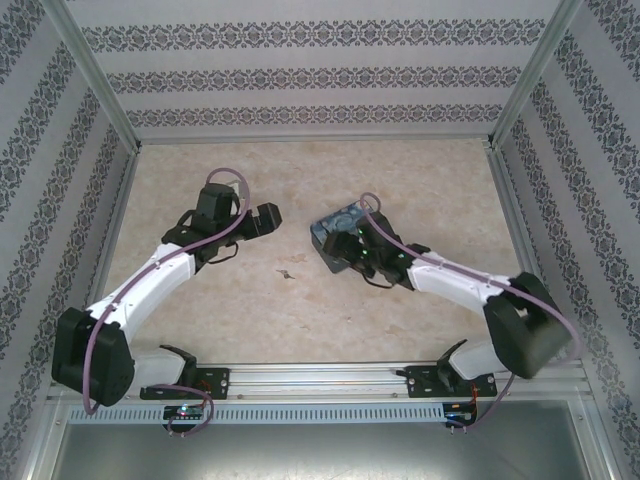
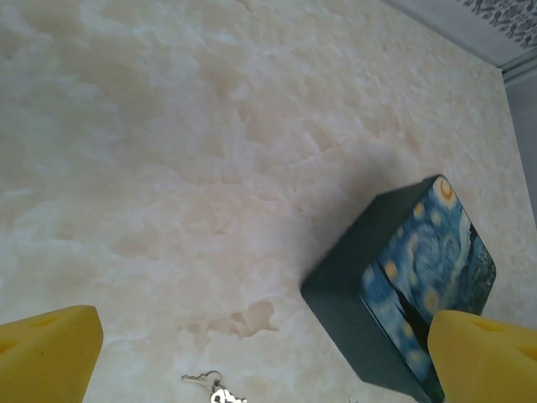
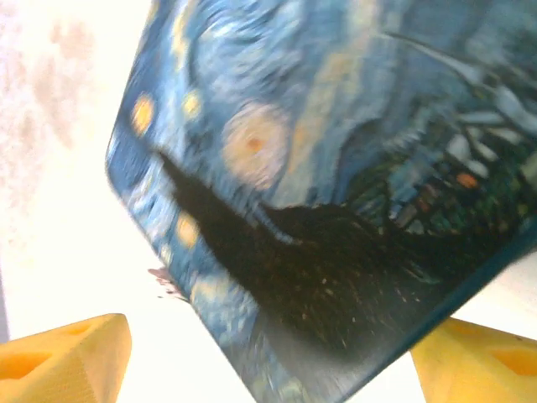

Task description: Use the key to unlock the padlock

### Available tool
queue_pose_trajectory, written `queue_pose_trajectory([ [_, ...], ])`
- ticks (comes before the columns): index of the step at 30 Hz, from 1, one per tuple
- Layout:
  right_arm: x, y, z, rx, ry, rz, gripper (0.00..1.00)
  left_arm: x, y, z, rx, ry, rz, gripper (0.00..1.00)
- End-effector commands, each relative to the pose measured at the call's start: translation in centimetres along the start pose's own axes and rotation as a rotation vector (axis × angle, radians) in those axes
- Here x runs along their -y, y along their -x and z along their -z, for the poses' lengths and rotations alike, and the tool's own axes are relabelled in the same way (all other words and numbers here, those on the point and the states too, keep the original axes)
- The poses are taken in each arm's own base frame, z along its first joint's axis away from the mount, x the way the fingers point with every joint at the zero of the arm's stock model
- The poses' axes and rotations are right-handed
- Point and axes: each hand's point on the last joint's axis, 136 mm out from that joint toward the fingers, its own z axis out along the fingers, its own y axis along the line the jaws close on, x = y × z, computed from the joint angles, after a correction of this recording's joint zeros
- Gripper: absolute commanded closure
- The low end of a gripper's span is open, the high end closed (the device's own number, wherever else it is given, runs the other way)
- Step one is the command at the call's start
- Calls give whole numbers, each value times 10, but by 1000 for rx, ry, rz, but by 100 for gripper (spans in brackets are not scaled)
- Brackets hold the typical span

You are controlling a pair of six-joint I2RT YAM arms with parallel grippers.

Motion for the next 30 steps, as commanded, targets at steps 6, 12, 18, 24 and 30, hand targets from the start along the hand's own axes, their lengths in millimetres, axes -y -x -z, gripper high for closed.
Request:
queue_pose_trajectory([
  [6, -51, 23, 27, 49, 141, 65, 14, 5, -5, -9, -25, 24, 58, 0],
  [12, -14, 73, 50, 136, 89, 0, 14, 17, -13, -19, -46, -4, 93, 0],
  [18, 26, 116, 54, 187, -16, -29, 14, 39, -16, -46, -92, -18, 63, 0],
  [24, 44, 130, 34, 148, -33, -44, 15, 49, -17, -73, -113, -14, 64, 0],
  [30, 36, 121, 8, 70, 11, -34, 19, 45, -21, -102, -127, -2, 106, 0],
])
